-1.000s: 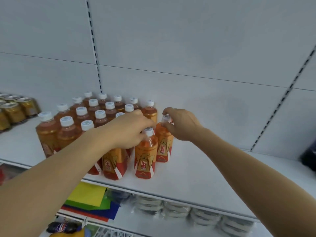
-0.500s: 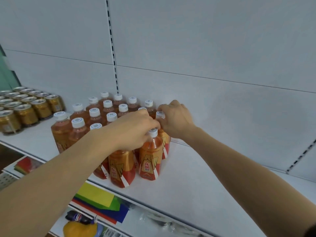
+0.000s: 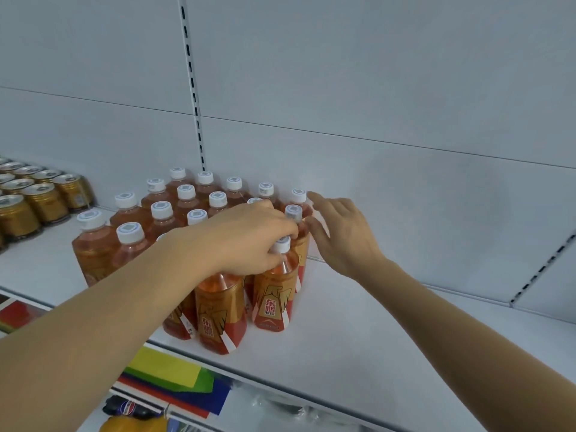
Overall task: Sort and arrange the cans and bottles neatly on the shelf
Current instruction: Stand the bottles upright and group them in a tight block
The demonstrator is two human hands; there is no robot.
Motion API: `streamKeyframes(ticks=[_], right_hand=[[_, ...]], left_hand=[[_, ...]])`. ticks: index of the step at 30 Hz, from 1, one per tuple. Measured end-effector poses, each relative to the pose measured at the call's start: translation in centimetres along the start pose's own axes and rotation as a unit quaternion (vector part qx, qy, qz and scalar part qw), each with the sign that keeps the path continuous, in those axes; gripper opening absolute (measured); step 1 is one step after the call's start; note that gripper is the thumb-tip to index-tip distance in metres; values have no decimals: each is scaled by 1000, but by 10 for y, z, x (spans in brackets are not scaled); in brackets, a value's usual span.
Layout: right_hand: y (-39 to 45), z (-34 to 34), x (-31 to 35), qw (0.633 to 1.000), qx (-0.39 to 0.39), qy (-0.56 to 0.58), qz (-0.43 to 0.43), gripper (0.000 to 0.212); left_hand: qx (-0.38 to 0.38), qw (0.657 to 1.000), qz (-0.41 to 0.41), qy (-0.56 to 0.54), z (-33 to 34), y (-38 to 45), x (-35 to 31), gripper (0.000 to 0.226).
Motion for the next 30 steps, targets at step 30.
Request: streamKeyframes(ticks=[30], right_hand=[[-110, 96, -19, 961, 177, 141, 161, 84]], left_hand=[[115, 993, 0, 13, 11, 36, 16, 71]])
Point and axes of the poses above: each hand's wrist, its own y-axis towards the middle knuckle, its own z-axis out of the palm, x = y × z, the point moved 5 cm from there along y, towards the middle knuckle, and after that the axes turned 2 degrees about y, right-handed, at the moved point
